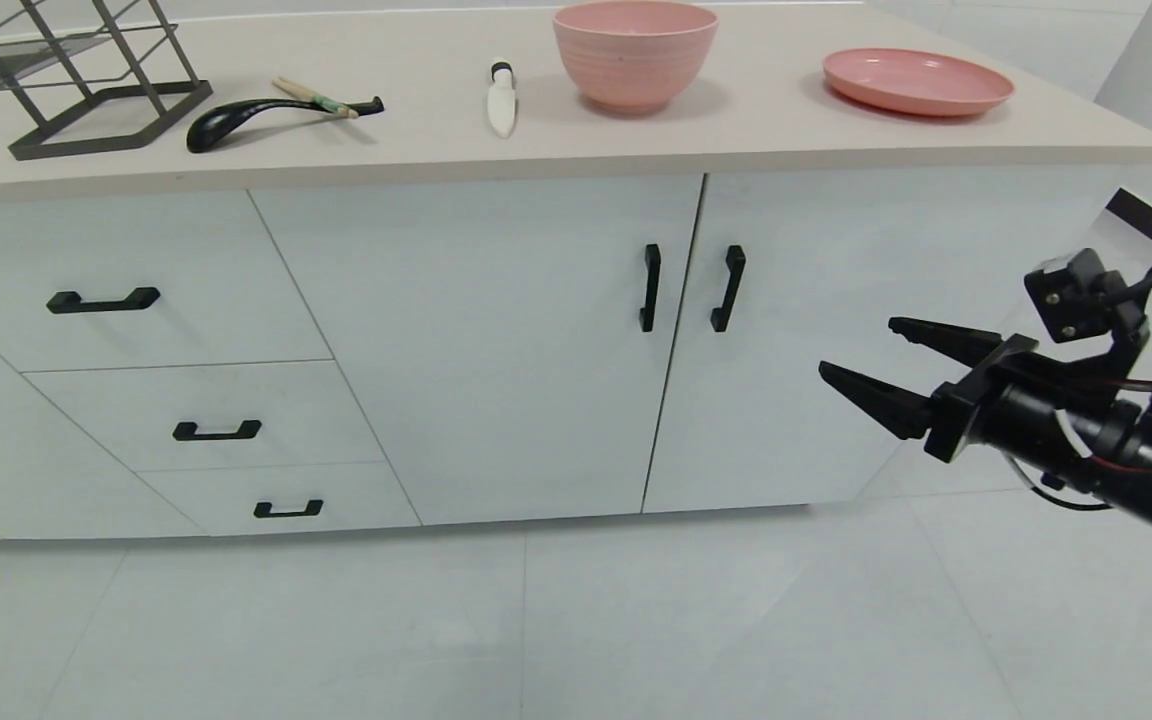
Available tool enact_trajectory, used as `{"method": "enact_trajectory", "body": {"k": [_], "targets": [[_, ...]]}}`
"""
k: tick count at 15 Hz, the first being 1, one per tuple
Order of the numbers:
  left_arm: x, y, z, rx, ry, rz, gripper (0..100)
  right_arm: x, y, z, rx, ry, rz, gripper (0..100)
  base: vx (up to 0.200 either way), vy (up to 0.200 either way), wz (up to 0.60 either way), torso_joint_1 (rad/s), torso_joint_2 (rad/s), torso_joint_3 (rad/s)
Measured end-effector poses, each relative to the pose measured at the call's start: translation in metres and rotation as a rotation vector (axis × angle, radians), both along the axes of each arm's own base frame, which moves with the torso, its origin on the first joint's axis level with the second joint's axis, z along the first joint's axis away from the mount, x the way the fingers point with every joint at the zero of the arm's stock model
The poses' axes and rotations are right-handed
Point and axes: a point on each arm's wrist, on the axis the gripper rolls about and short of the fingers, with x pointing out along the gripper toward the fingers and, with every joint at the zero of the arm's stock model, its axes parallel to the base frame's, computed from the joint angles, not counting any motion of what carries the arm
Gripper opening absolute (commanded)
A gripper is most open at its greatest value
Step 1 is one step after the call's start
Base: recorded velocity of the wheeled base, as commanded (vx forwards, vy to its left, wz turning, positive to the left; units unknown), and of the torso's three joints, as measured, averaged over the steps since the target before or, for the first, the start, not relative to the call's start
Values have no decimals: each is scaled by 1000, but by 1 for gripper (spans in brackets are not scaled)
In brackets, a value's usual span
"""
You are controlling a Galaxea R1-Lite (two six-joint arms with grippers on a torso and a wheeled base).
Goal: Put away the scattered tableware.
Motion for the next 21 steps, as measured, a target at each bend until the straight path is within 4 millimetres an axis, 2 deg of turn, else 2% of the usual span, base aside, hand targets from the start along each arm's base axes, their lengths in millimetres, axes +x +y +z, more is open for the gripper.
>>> {"method": "enact_trajectory", "body": {"k": [6,8,10,11,14,16,19,21], "targets": [[0,-2,2,9,-17,-72,100,23,15,-17,17,-68,114,100,0,0,0,0,0,0],[-5,-2,28,-10,-200,-94,100,24,15,-24,20,-81,137,100,0,0,0,0,0,0],[-24,-3,74,-40,-386,-155,100,26,17,-30,17,-62,144,100,0,0,0,0,0,0],[-32,-3,88,-72,-401,-200,100,25,19,-32,16,-58,150,100,0,0,0,0,0,0],[-39,-6,101,-140,-342,-385,100,24,21,-32,14,-55,156,100,0,0,0,0,0,0],[-36,-6,106,-132,-320,-431,100,23,22,-30,16,-66,160,100,0,0,0,0,0,0],[-29,-6,101,-106,-189,-434,100,22,22,-29,16,-68,163,100,200,200,0,-4,4,4],[-31,-6,105,-35,-188,-512,100,22,22,-28,17,-71,162,100,0,0,0,0,0,0]]}}
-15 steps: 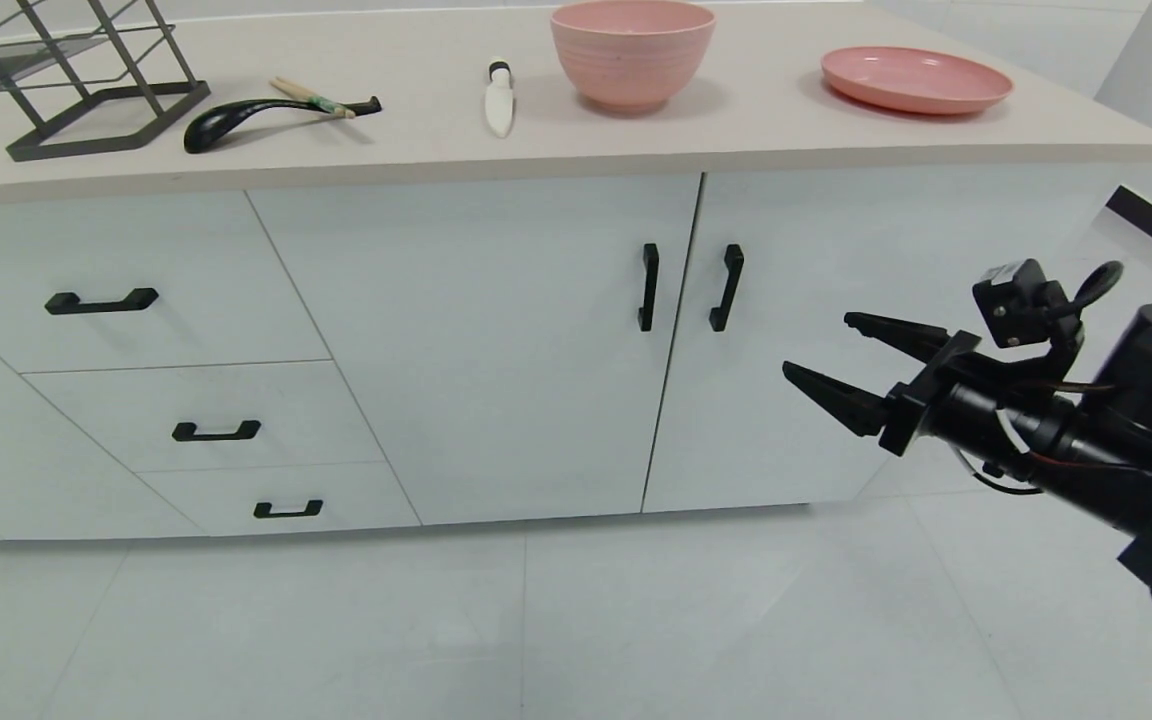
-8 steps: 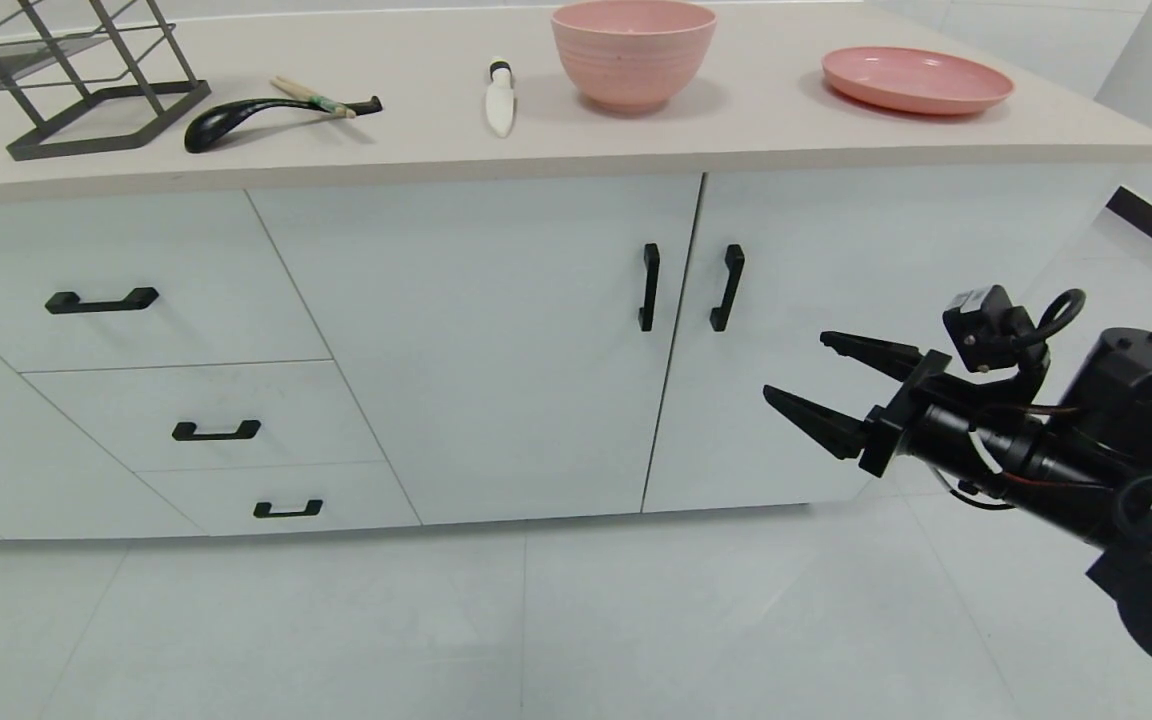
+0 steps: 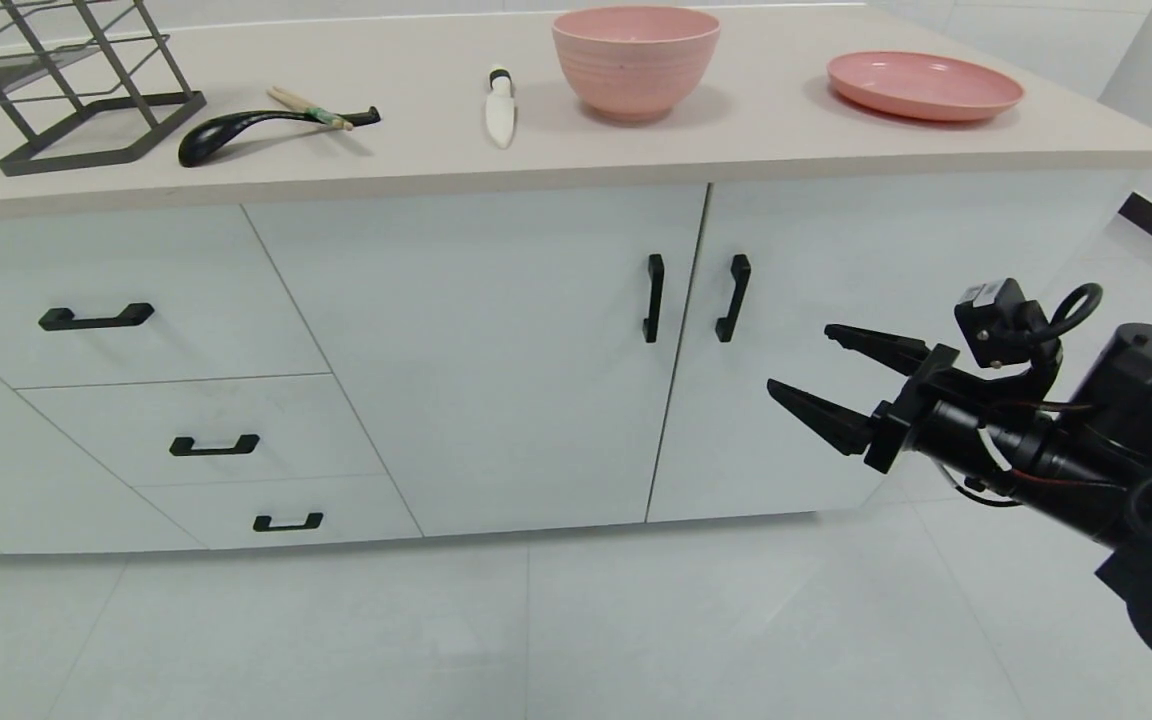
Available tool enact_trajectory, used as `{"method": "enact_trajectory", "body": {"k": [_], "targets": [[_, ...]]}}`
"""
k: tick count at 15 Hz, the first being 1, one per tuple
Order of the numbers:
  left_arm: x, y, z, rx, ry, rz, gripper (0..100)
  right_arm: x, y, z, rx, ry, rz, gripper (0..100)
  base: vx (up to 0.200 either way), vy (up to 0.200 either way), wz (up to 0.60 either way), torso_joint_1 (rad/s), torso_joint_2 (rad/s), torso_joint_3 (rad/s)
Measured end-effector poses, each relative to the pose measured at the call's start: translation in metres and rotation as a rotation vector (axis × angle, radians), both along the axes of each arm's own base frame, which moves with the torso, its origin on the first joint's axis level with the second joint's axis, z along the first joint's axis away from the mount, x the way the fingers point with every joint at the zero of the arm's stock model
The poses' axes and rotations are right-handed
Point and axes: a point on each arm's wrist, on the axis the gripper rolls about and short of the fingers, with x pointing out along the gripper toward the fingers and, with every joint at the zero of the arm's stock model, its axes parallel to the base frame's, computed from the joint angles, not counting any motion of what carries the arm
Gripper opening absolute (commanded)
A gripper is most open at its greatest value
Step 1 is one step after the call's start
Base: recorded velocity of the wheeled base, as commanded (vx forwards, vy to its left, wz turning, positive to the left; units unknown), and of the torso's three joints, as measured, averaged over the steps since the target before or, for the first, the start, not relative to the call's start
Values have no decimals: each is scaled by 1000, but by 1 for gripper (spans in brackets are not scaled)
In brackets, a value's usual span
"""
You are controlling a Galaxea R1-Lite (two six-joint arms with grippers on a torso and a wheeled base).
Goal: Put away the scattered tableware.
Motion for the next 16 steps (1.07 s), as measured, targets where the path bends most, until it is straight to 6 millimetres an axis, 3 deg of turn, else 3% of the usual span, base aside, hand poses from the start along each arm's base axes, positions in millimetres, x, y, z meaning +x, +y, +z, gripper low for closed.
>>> {"method": "enact_trajectory", "body": {"k": [4,7,9,13,16], "targets": [[2,-4,-1,103,-19,-201,100,0,1,-1,-1,3,3,100,0,0,0,0,0,0],[13,-7,12,125,-14,-321,100,-1,4,0,0,-1,11,100,0,0,0,0,0,0],[33,-9,26,129,-1,-360,100,-1,3,0,0,-1,5,100,0,0,0,0,0,0],[93,-19,47,130,43,-513,100,-1,1,1,0,-3,-3,100,0,0,0,0,0,0],[135,-45,41,163,129,-650,100,-1,0,1,-1,-4,-7,100,0,0,0,0,0,0]]}}
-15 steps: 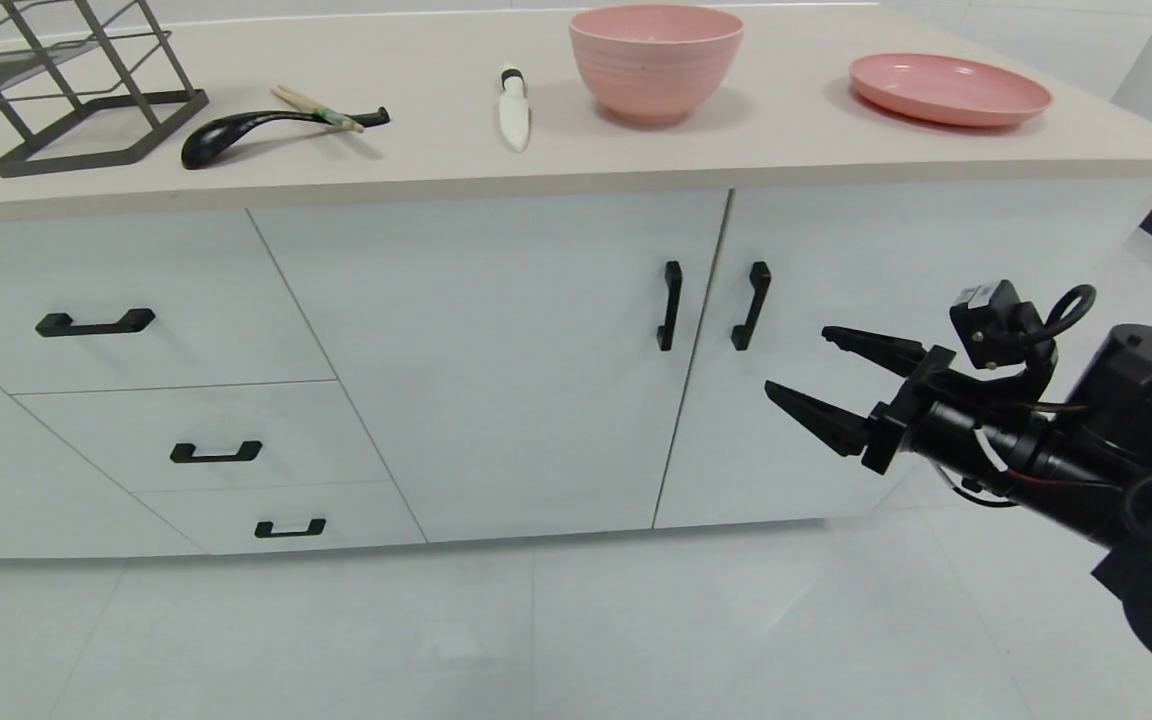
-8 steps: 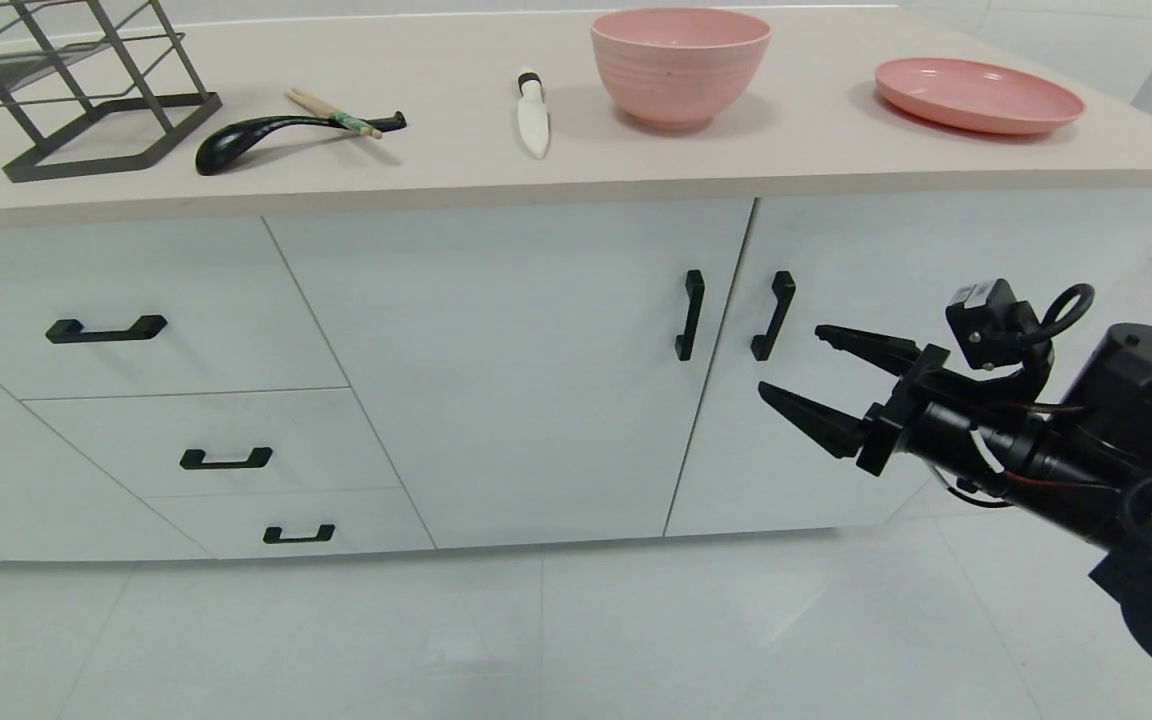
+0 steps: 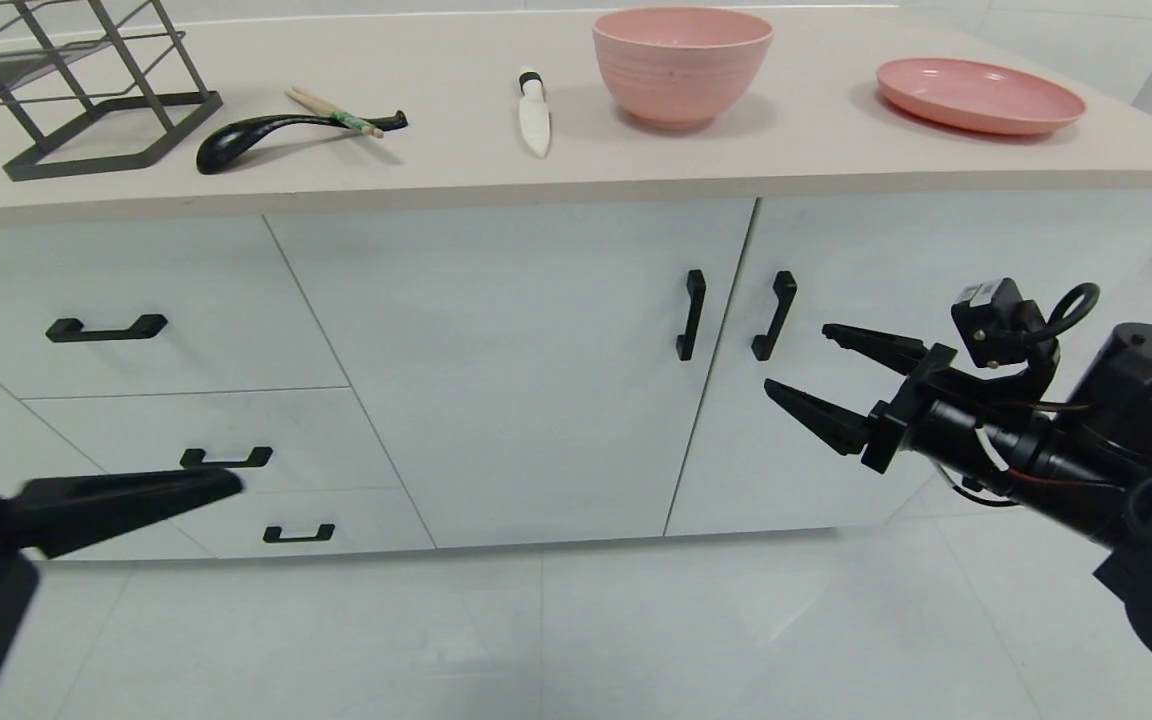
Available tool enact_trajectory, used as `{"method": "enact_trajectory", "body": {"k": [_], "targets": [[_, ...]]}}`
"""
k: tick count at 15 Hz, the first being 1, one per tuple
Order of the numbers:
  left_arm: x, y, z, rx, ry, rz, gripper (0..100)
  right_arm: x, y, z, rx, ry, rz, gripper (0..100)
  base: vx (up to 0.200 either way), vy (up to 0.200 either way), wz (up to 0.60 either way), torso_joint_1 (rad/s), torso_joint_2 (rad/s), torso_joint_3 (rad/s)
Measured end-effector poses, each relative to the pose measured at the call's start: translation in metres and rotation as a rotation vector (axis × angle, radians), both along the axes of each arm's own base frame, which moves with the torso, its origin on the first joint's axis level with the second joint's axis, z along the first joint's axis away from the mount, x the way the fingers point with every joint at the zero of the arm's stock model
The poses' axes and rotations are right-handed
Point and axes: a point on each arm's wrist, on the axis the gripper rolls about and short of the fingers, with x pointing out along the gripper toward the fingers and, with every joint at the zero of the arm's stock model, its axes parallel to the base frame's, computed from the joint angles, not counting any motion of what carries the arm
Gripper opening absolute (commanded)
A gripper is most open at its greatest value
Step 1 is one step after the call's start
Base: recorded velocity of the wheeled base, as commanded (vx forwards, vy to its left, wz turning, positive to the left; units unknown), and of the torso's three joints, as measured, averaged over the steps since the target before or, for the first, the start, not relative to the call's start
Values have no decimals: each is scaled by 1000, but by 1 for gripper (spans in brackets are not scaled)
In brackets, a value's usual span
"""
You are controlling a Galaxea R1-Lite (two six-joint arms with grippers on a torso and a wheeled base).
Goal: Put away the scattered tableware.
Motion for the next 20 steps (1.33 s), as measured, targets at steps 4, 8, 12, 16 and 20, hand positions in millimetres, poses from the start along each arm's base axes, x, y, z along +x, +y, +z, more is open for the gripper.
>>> {"method": "enact_trajectory", "body": {"k": [4,8,12,16,20], "targets": [[44,-43,-17,61,17,-94,100,1,1,0,-9,-12,4,100,0,0,0,0,0,0],[78,-86,-34,49,-30,-111,100,4,2,-2,-12,-9,11,100,0,0,0,0,0,0],[108,-120,-51,28,-118,-101,100,10,-1,0,-23,-35,74,100,0,0,0,0,0,0],[125,-147,-67,33,-167,-131,100,19,-11,0,-51,-75,73,100,0,0,0,0,0,0],[132,-168,-75,10,-179,-167,100,30,-8,-5,-54,-90,112,100,0,0,0,0,0,0]]}}
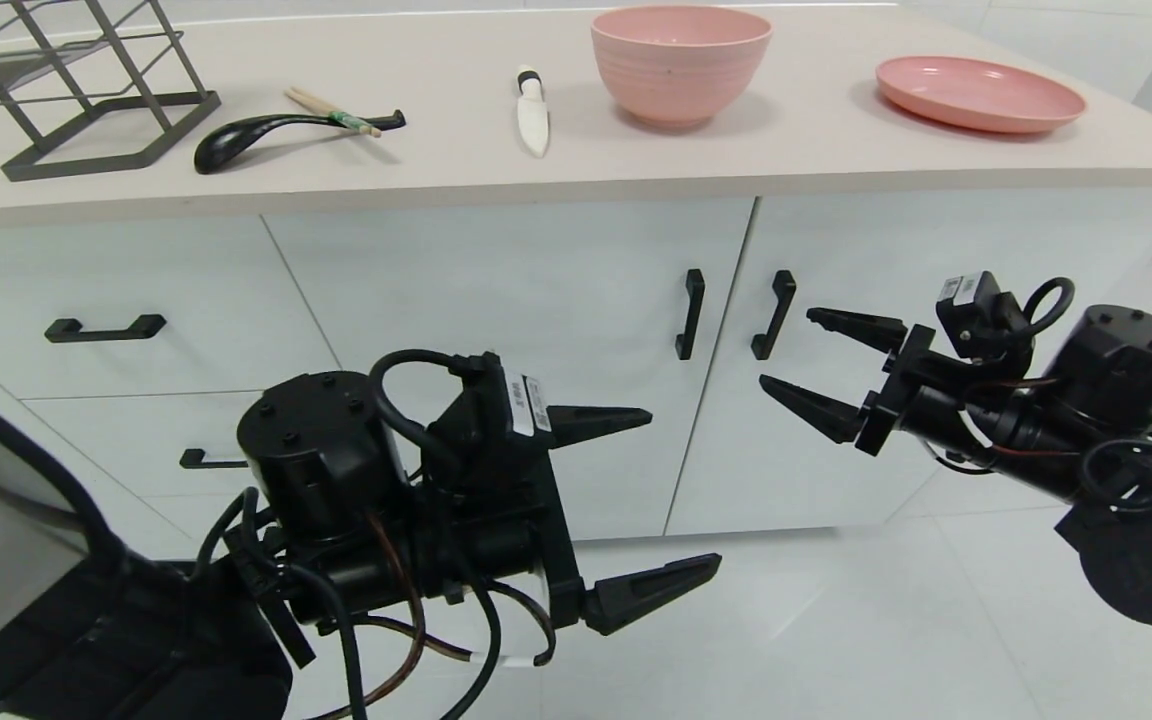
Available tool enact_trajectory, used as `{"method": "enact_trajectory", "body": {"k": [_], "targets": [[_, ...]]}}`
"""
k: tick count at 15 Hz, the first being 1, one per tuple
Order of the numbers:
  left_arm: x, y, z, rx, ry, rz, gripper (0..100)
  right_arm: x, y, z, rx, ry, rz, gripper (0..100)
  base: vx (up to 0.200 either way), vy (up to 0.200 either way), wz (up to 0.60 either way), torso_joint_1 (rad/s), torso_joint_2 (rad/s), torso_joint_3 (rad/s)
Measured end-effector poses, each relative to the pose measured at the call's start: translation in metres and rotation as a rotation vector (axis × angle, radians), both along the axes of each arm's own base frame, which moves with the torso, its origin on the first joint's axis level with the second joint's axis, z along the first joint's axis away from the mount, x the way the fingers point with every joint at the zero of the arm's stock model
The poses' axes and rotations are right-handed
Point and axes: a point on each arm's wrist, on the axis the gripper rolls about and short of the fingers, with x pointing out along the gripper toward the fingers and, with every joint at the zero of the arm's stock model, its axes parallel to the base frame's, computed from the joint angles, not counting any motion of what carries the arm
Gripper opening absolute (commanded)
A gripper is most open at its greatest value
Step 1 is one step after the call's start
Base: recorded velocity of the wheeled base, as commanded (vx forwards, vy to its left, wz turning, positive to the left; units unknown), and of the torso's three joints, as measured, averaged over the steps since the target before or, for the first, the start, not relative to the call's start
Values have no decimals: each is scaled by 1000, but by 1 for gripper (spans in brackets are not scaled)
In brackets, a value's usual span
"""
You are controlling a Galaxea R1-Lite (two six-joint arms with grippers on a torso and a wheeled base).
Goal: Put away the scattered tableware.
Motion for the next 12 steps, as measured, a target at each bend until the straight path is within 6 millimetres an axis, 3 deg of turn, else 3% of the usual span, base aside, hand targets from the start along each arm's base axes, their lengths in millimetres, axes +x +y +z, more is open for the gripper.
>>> {"method": "enact_trajectory", "body": {"k": [5,9,12], "targets": [[1,-23,3,-55,24,-46,100,13,3,-9,-3,14,2,100,0,0,0,0,0,0],[17,-41,21,-123,-48,-49,100,20,10,-13,-3,13,17,100,0,0,0,0,0,0],[27,-46,19,-130,-55,-12,100,26,13,-13,-1,1,26,100,0,0,0,0,0,0]]}}
